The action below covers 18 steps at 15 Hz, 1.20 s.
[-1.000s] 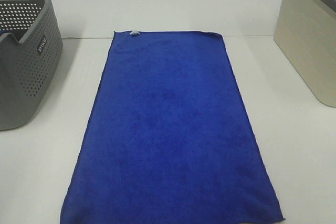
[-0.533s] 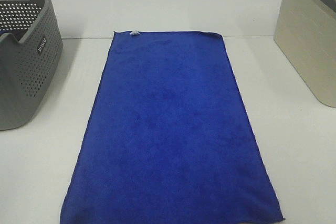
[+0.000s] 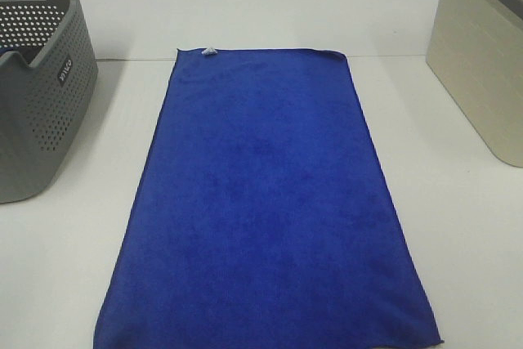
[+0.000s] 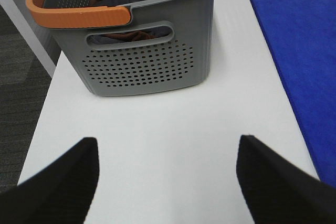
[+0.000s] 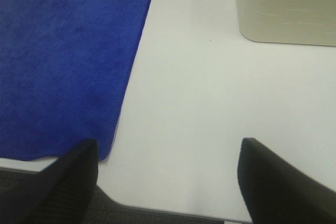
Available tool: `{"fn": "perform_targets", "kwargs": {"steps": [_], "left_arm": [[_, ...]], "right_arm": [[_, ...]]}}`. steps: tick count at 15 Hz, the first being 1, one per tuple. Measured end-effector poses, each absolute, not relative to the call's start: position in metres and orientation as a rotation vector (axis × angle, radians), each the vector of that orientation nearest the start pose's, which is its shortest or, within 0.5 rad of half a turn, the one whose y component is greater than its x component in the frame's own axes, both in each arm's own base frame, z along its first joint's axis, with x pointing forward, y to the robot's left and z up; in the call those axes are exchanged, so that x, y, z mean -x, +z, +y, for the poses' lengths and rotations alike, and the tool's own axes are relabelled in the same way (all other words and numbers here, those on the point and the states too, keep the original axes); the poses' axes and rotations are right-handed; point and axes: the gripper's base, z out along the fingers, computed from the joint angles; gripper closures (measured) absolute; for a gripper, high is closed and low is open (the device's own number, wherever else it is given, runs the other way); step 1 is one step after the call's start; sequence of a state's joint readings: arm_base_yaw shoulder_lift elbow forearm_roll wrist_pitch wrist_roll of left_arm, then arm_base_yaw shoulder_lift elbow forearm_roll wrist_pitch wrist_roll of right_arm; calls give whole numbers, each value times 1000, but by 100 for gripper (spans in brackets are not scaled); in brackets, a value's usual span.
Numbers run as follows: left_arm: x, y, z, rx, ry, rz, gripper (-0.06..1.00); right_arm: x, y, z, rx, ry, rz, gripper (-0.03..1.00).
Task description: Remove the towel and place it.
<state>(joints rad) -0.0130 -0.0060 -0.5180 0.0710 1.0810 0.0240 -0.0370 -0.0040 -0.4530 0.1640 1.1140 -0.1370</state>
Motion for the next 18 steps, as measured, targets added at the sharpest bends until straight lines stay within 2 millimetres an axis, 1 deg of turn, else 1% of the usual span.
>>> {"fn": "perform_targets", "kwargs": {"steps": [5,18], "left_arm": [[9,280,3,-19,62,2041,25],[9,280,2,-3,68,2042,25]], "right_arm": [[3,261,14,116,104,2126,24],[3,261,14,117,105,2126,24]]}}
